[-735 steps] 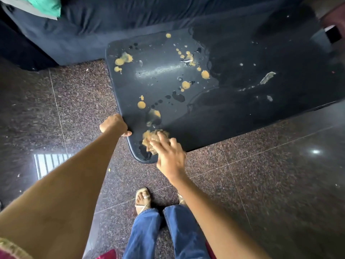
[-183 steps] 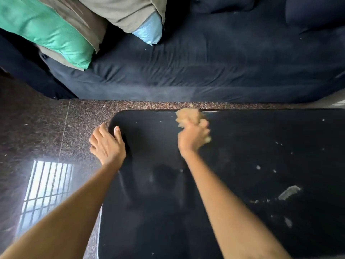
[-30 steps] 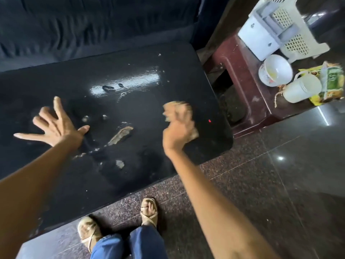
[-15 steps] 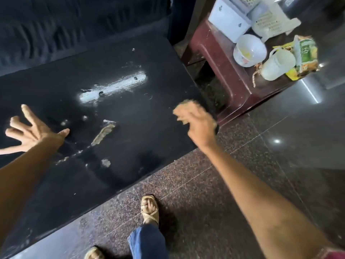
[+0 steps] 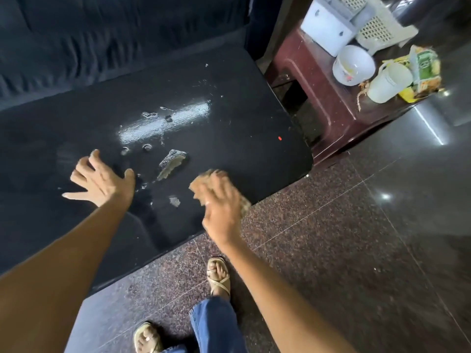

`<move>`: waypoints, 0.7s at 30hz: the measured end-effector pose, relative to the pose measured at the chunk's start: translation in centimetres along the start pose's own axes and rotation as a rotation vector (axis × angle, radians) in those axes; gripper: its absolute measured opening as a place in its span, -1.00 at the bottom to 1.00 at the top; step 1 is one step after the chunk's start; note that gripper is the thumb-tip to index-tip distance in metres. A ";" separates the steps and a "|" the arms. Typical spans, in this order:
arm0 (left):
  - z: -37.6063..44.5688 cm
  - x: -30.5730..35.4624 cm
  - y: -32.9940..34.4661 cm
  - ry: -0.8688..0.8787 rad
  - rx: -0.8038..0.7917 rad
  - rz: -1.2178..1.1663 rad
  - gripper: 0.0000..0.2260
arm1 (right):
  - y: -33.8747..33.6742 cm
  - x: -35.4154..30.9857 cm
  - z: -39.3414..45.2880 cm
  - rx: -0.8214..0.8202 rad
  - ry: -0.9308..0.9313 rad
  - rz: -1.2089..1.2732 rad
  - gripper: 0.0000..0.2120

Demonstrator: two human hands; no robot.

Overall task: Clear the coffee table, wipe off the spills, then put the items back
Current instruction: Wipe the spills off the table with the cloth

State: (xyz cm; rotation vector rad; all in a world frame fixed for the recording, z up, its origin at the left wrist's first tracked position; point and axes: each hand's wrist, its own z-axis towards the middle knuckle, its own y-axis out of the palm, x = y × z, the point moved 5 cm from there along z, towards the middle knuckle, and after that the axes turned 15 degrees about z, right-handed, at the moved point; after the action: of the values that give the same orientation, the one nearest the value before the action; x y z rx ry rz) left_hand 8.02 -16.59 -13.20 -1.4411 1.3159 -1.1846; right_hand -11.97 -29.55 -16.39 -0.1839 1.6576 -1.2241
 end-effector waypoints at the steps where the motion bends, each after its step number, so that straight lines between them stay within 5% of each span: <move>1: -0.3 -0.4 0.0 0.009 -0.017 0.011 -0.40 | 0.6 -0.6 -1.0 -0.070 -0.120 0.015 -0.47; 6: -1.2 -2.5 -0.1 0.015 -0.076 0.068 -0.46 | -4.5 3.5 0.1 -0.317 -0.508 -0.128 -0.49; 11: -1.6 -3.2 0.4 0.098 -0.072 0.065 -0.50 | -11.3 13.6 3.9 0.144 -0.033 -0.180 -0.50; 17: -1.2 -8.0 0.5 0.091 -0.077 0.048 -0.53 | -6.7 8.7 3.4 0.581 0.548 -0.116 -0.55; 21: -0.2 -13.0 -1.0 0.064 -0.070 0.060 -0.53 | 2.1 -2.5 -0.8 0.213 0.295 0.016 -0.42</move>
State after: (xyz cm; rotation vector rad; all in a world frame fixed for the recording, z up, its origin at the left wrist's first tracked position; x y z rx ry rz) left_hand 7.97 -3.54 -13.60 -1.4134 1.4480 -1.1640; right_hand -10.57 -26.50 -16.50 0.1479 1.7572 -1.4584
